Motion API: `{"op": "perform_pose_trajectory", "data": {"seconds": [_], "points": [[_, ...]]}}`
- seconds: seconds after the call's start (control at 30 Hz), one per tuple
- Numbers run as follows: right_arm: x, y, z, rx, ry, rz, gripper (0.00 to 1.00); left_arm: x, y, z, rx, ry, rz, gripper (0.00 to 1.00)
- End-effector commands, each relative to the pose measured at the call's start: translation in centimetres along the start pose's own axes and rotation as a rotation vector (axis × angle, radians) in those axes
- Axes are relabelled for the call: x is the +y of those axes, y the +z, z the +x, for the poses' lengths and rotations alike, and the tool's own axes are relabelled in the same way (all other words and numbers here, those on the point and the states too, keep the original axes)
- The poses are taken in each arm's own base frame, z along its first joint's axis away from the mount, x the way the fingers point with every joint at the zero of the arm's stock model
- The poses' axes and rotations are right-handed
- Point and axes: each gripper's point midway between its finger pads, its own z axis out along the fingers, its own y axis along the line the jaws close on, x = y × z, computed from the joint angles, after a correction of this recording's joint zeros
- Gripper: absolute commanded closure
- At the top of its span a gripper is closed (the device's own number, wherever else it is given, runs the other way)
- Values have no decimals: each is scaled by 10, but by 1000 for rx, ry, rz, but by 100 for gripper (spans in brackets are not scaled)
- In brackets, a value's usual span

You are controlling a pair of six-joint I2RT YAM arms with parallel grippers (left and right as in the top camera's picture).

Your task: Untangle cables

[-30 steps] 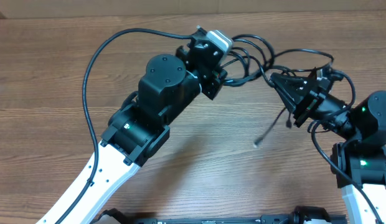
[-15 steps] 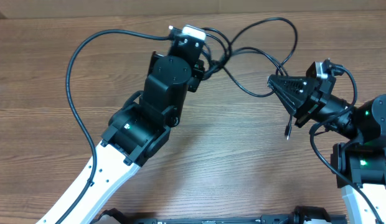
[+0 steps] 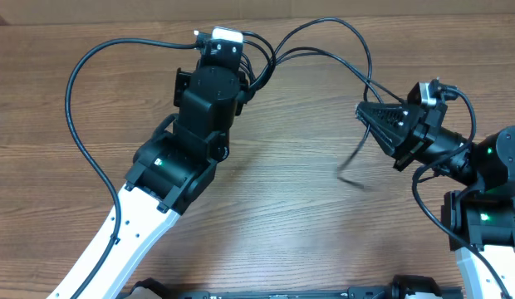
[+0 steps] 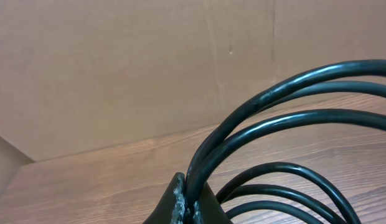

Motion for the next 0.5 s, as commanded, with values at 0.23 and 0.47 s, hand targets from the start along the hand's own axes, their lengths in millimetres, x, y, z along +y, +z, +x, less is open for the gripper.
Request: {"op": "perform_pose_trajectory", "data": {"seconds": [0.23,0.47], "points": [[-2,2,-1,23,-247,10,0,-46,-15,-21,-63,-51,307,96],[-36,3,-17,-16,-251,106,0,-62,-22,-24,-74,-56,411,96]]}}
